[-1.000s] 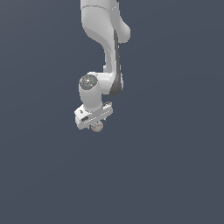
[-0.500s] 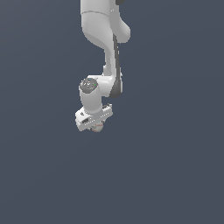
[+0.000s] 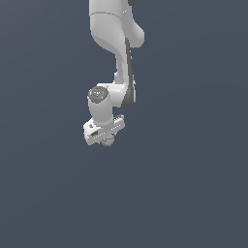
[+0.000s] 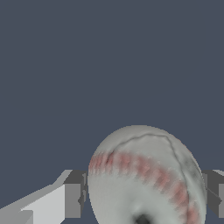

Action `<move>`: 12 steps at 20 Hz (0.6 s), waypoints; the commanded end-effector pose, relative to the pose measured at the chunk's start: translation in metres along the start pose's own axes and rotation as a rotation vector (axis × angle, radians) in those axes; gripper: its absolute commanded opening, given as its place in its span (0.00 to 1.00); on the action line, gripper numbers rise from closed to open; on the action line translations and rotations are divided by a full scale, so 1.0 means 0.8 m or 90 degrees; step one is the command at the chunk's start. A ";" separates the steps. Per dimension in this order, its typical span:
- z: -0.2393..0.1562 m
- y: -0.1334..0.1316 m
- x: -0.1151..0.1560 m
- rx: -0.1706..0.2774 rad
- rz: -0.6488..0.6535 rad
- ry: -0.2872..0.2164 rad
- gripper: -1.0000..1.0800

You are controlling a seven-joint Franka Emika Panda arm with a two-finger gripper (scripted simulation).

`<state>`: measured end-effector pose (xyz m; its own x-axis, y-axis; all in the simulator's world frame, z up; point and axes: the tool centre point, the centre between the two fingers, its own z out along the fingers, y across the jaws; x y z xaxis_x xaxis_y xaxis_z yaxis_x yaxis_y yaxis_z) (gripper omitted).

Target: Pick up the object and move it to a goal position.

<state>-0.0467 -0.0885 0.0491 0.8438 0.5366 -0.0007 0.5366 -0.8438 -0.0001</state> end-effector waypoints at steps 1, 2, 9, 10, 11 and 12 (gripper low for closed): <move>-0.005 0.000 0.001 -0.001 0.000 0.001 0.00; -0.008 0.000 0.001 -0.001 0.000 0.001 0.00; -0.050 -0.005 0.003 -0.001 0.000 0.001 0.00; -0.059 -0.005 0.003 -0.001 0.000 0.001 0.00; -0.068 -0.006 0.003 -0.001 0.000 0.001 0.00; -0.079 -0.007 0.004 -0.001 0.000 0.001 0.00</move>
<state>-0.0478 -0.0831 0.0991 0.8437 0.5369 -0.0018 0.5369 -0.8437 -0.0009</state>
